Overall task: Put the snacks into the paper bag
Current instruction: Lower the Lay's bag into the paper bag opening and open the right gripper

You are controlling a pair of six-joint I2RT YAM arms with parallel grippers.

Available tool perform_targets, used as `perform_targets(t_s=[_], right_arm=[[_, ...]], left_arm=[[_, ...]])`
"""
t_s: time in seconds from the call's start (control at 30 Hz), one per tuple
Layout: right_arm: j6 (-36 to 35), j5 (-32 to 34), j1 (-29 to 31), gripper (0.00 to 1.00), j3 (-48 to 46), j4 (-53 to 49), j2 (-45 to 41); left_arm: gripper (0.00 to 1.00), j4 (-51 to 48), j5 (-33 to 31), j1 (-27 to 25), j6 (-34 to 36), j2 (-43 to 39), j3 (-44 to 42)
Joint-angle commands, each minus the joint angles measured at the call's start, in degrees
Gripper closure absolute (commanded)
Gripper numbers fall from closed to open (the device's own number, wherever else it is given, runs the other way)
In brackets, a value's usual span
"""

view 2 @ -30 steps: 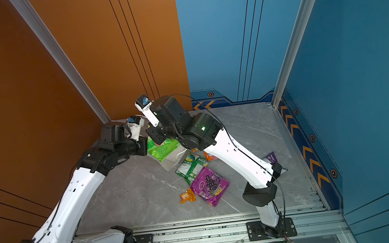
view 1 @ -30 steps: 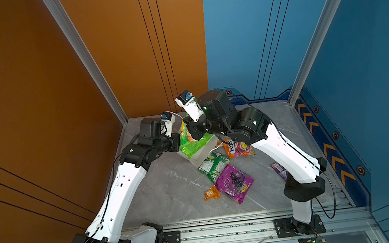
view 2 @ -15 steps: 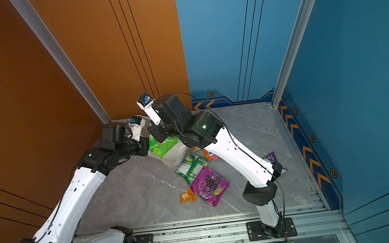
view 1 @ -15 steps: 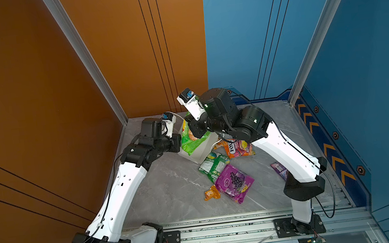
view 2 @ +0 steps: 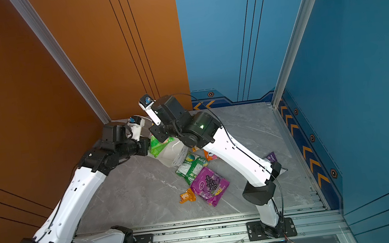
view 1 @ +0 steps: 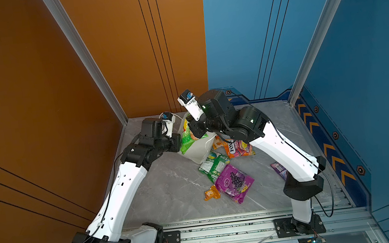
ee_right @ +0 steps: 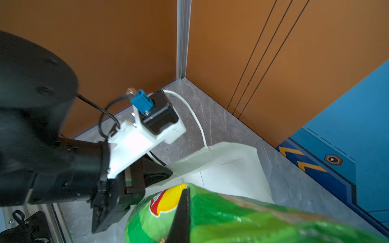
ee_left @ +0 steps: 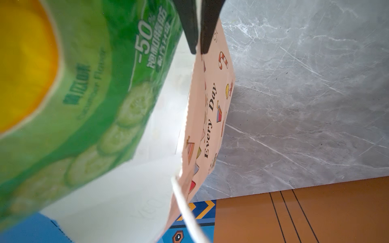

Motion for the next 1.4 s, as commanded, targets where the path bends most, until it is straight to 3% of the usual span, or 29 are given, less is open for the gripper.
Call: perform_targets(t_s=[0.0,0.13,0.33,0.63,0.9,1.37], right_arm=[[4.41,4.68,-0.78,1.00,-6.12,0.33,-2.46],[10.96,4.28,-1.90,1.00,-10.82,-0.40,-3.94],[22.37,-0.45,-2.10,1.00,-6.61,-2.56,-0.62],[37.08,5.10,-0.88,1.00,-2.63,-4.56,5.61],[39.84,10.82,1.23,1.00,0.45,-5.74,7.99],[41.22,11.26,2.75,1.00,0.93,-4.76,9.96]], left_arm=[[1.00,-0.42,-5.37,0.63,-0.64,1.23,-0.10],[1.00,-1.68,-6.15,4.03,-3.51,2.84,0.70],[1.00,-1.65,-5.20,5.38,-4.29,3.24,0.80],[1.00,-1.68,-8.46,2.49,-4.12,2.50,0.71],[1.00,-1.43,-15.73,-0.77,-3.95,-0.49,0.11],[1.00,1.91,-13.48,-1.24,-4.91,-3.90,-1.75]])
